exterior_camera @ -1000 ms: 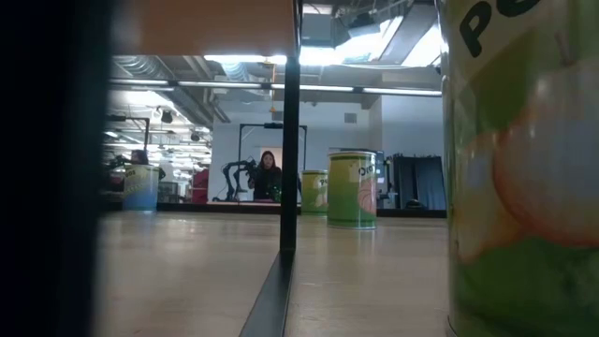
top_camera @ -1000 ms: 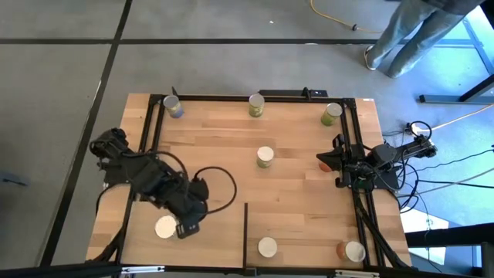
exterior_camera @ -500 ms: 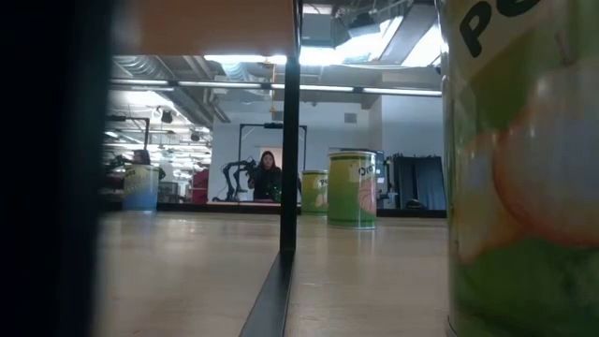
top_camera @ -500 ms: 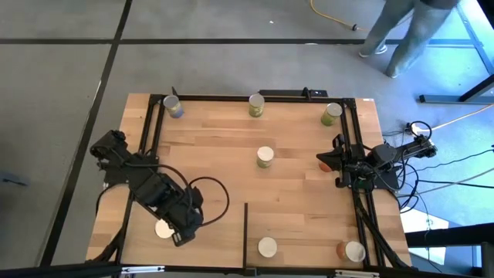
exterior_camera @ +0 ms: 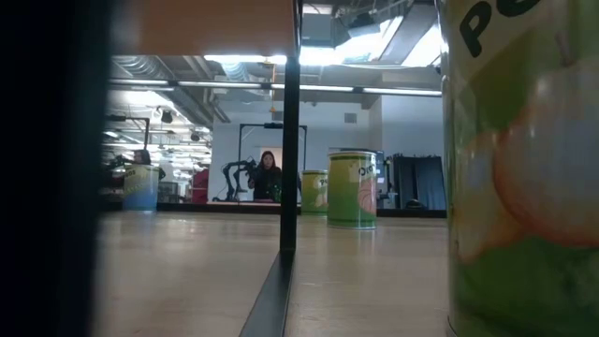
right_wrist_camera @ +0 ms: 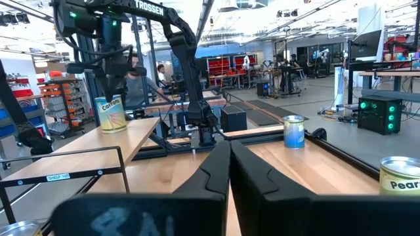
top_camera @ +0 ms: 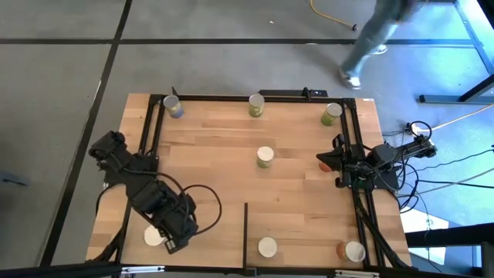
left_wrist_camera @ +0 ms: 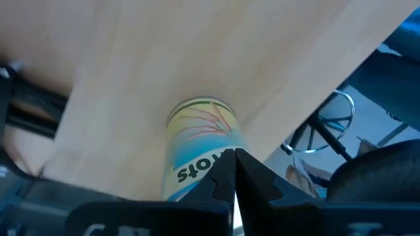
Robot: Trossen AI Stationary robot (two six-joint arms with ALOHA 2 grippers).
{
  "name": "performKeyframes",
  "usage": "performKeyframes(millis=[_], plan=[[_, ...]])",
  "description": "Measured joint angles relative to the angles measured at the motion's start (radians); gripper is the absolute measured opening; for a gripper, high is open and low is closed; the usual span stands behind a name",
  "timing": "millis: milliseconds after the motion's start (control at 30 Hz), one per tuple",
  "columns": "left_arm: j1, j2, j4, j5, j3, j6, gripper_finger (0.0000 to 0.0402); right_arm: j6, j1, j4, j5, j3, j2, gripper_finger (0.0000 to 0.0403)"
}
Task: Pick and place cans onto a shelf
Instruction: Put the canned carrots on the shelf, then put the bottom canned oranges on the shelf
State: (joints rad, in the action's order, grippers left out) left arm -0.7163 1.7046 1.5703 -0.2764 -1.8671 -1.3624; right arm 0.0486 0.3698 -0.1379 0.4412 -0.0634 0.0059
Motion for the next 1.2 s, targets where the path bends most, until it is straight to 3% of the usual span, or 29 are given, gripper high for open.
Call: performKeyframes(millis=[500, 767, 1000, 1200], plan=[[-0.142, 0.0, -0.001, -0.063, 0.0, -0.277, 0.0, 0.002, 0.0, 0.0, 0.0, 0.0, 0.0, 0.0016], [-0.154, 0.0, -0.043, -0.032, 0.0, -0.274, 0.0, 0.026, 0.0, 0.0, 0.0, 0.0, 0.0, 0.0016], [-0.115, -0.001, -0.081, 0.105, -0.042, -0.191, 0.0, 0.024, 0.0, 0.0, -0.002, 0.0, 0.0, 0.0016], [-0.054, -0.011, -0.002, 0.327, -0.114, -0.145, 0.0, -0.029, 0.0, -0.007, -0.016, -0.007, 0.001, 0.001]])
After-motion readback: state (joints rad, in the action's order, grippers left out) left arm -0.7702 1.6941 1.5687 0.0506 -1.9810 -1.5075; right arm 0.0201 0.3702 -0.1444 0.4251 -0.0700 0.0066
